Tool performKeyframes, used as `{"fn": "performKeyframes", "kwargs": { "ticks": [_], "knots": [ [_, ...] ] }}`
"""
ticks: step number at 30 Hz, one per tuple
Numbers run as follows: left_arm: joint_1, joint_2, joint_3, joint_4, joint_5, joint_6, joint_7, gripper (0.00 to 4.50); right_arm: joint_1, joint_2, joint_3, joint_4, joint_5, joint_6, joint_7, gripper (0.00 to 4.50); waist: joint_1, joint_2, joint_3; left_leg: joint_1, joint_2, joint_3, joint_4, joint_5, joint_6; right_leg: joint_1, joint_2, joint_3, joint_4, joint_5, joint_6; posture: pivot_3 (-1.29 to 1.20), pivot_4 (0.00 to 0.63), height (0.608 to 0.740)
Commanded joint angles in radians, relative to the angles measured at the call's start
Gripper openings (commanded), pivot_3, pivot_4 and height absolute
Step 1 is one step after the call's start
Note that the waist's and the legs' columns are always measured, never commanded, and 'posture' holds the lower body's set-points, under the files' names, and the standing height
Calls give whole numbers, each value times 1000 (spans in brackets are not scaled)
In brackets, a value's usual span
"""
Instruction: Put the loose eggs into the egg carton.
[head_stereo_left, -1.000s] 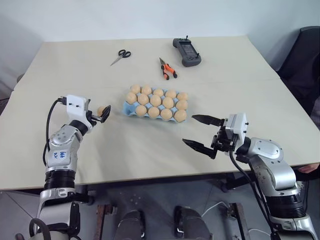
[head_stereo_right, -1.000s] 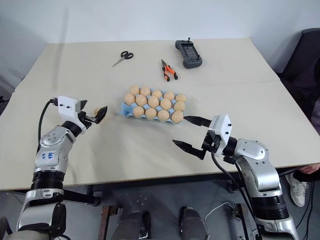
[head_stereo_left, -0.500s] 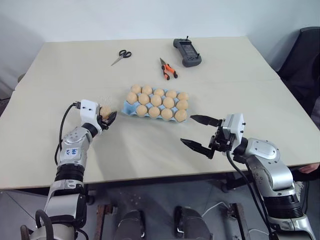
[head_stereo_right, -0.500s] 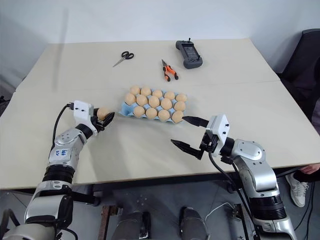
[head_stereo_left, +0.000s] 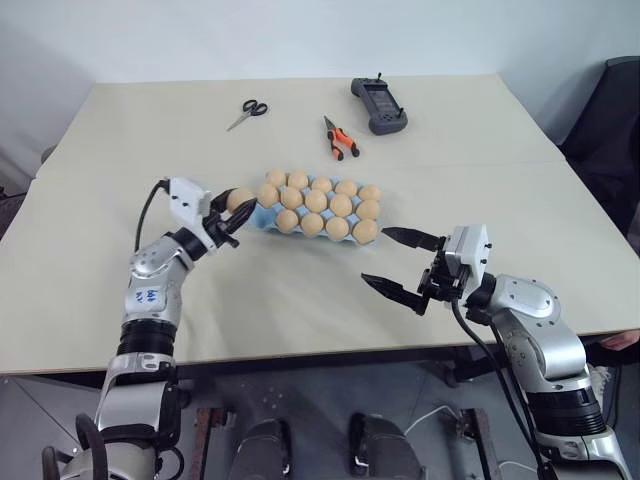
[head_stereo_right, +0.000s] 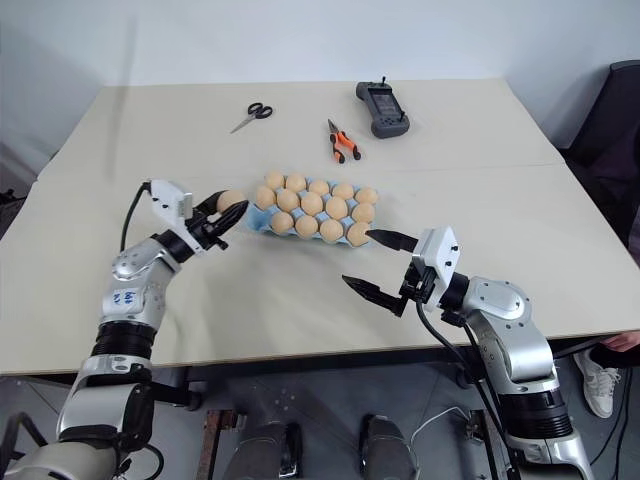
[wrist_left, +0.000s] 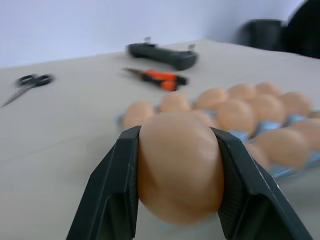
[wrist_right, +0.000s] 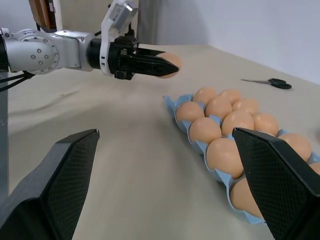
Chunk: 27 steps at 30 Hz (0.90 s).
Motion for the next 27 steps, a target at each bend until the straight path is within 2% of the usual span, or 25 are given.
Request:
{"fn": "performKeyframes", "kwargs": {
  "ticks": [1,7,16,21,27],
  "knots": [
    [-44,-20,-43,27,35,-15,-13,1623,-11,1,-17,-29,4,-16,-17,4500,0,0,0,0,0,0,0,0,0,0,0,0,0,0,0,0,150,740],
    [-82,-23,-45,113,68,-25,33,1623,-8,0,-16,-64,10,-2,-42,4500,-5,0,0,0,2,0,0,0,0,0,2,0,1,0,0,0,150,740],
    [-85,-15,-22,108,59,-75,60,4470,-1,-3,-16,-82,18,4,-54,4500,-2,0,0,-1,1,0,2,-1,1,0,0,0,1,0,0,0,150,740],
    [-25,26,-2,16,34,-75,18,4470,6,-5,-16,-79,19,3,-51,4500,-5,0,0,-1,1,0,2,-1,1,0,1,0,1,0,0,0,150,740],
    [183,173,15,-240,-20,15,-132,4470,14,-23,-29,-69,22,23,-49,4500,-9,0,0,-1,3,0,1,-1,0,-1,1,0,0,0,0,0,150,740]
  ]
}}
